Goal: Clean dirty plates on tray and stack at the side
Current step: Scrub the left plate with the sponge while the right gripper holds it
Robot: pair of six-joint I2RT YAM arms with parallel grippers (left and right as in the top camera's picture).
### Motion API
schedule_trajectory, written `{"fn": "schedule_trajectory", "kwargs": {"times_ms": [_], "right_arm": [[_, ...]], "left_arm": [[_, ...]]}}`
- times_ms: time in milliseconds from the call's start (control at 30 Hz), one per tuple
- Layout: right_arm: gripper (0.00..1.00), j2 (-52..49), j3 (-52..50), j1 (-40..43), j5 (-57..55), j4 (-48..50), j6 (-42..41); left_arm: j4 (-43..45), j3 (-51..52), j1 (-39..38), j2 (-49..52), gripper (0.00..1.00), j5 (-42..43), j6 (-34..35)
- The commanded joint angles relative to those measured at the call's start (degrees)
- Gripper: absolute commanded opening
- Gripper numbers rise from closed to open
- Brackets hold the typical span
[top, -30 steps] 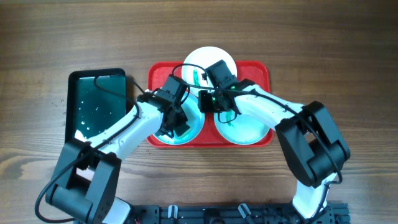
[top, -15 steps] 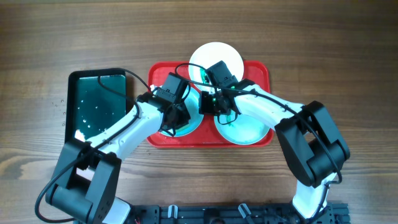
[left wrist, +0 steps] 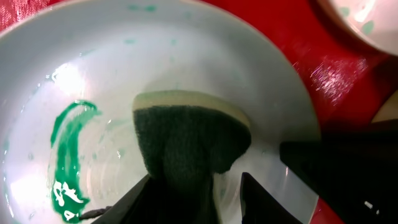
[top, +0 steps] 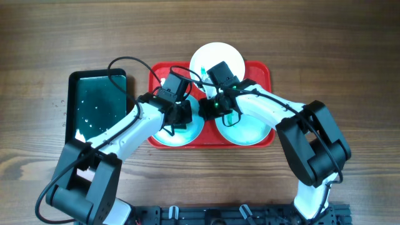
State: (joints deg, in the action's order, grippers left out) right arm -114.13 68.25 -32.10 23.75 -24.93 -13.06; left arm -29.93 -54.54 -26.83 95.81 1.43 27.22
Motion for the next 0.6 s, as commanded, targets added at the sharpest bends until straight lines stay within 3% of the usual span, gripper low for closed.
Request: {"fn": "schedule_trajectory", "kwargs": {"times_ms": [0, 233, 267, 300, 567], "right_arm": [[0.09, -1.90, 0.00, -0.31, 1.09, -0.68, 1.49], [0.07, -1.92, -0.02, -0.31, -0.02, -1.03, 0.90], [0.07, -1.92, -0.02, -0.31, 0.00, -1.01, 0.92], [0.07, -1.92, -0.02, -0.31, -0.07, -0.96, 0.92], [0.07, -1.92, -0.11, -0.31, -1.51, -0.81, 0.63]], "left_arm": [[0.79, 0.33, 0.37, 0.74, 0.33, 0.70, -1.38], [0.61, 1.14, 2.23, 8.00, 0.27, 0.44, -1.11], [0.26, 1.14, 2.82, 8.13, 0.21, 0.13, -1.11], [0.04, 1.14, 3.41, 8.04, 0.06, -1.16, -1.09], [-4.37, 0.85, 8.85, 5.88, 0.04, -19.80, -1.16]]}}
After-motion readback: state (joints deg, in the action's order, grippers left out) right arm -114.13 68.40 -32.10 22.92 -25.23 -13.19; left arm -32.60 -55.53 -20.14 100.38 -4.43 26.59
